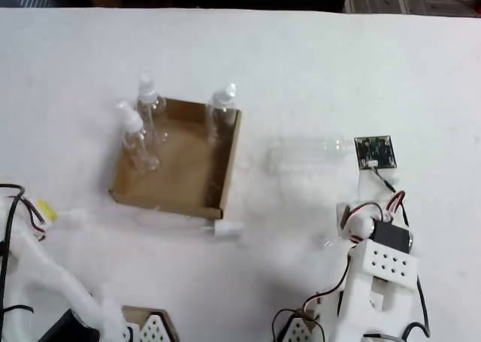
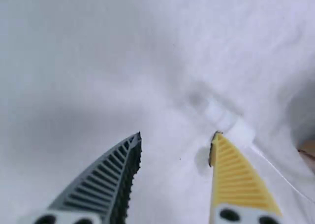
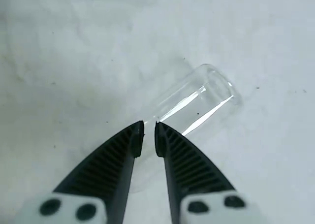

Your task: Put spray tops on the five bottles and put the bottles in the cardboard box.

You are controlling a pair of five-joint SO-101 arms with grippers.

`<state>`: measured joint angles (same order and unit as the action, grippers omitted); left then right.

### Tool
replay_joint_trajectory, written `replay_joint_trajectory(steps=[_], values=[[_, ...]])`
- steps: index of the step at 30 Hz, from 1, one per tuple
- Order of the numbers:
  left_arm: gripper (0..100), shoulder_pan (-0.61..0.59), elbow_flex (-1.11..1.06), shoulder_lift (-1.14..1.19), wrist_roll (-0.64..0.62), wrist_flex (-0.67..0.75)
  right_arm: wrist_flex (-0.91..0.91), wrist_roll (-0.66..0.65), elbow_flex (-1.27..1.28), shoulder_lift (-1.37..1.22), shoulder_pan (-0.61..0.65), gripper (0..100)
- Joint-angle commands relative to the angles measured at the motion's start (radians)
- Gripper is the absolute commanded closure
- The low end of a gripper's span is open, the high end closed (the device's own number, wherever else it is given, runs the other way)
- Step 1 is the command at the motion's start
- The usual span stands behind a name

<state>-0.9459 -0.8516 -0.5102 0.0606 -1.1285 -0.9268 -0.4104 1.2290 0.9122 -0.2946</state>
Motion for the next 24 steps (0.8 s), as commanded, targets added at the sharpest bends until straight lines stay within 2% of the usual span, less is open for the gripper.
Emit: replay_joint_trajectory(steps=[1, 8, 12, 14, 17, 20, 24], values=[[77, -0.013, 0.084, 0.001, -0.097, -0.114, 0.004, -0.014, 0.02, -0.012, -0.01, 97.8], [77, 0.064, 0.08, 0.001, -0.305, -0.132, 0.004, -0.014, 0.02, -0.012, -0.01, 97.8], [77, 0.142, 0.058, 0.002, -0.35, -0.087, 0.004, -0.015, 0.02, -0.012, -0.01, 97.8], [77, 0.191, -0.009, 0.002, -0.376, 0.002, 0.004, -0.015, 0.02, -0.012, -0.01, 97.8], [71, 0.251, -0.109, 0.002, -0.399, 0.109, 0.004, -0.015, 0.021, -0.012, -0.01, 97.8], [67, 0.26, -0.135, 0.002, -0.414, 0.133, 0.004, -0.015, 0.028, -0.01, -0.01, 97.8], [67, 0.26, -0.15, 0.004, -0.414, 0.146, 0.004, -0.015, 0.032, -0.004, -0.01, 97.8]])
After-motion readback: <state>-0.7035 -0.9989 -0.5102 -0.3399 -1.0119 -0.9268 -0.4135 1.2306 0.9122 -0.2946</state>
